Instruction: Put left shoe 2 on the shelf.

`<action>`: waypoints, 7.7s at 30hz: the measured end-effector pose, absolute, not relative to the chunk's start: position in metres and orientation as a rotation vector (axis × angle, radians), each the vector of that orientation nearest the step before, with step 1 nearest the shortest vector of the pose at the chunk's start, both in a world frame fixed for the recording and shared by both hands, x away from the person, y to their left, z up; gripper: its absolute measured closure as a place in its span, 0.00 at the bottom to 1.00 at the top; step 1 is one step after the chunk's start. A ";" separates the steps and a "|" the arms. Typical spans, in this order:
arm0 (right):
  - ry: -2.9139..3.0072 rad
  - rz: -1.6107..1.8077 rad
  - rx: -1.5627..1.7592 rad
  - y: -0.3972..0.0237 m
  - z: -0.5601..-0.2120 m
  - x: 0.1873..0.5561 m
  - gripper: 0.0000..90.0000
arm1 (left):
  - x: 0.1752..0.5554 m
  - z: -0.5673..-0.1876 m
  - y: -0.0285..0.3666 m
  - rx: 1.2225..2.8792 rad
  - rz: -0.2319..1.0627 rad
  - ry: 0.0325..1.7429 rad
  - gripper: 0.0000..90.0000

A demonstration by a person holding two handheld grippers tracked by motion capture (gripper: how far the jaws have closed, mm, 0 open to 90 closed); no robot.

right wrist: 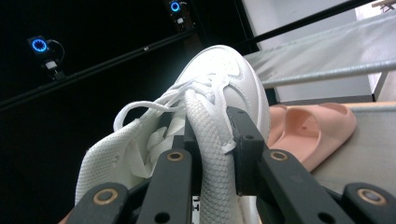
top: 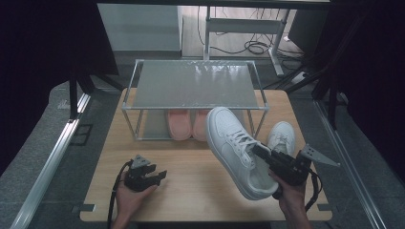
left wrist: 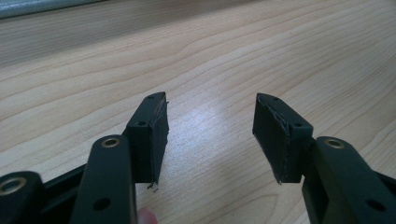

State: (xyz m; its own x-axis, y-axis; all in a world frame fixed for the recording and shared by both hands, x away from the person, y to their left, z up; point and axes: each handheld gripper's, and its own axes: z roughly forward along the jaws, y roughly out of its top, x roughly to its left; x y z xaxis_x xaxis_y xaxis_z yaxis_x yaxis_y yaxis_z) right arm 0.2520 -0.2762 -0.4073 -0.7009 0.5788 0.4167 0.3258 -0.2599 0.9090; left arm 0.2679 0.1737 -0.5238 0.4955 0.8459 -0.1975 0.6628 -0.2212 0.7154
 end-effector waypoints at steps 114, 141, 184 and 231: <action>1.677 1.886 1.469 -0.128 -0.325 0.501 0.87 | 0.267 -0.522 0.179 1.943 0.293 1.234 0.51; 1.778 1.769 1.338 -0.128 -0.321 0.497 0.73 | 0.265 -0.521 0.178 1.941 0.298 1.229 0.51; 2.001 1.826 1.189 -0.165 -0.384 0.416 0.98 | 0.262 -0.521 0.174 1.969 0.311 1.224 0.51; 2.013 1.879 1.163 -0.140 -0.386 0.418 0.99 | 0.260 -0.520 0.176 1.962 0.310 1.224 0.51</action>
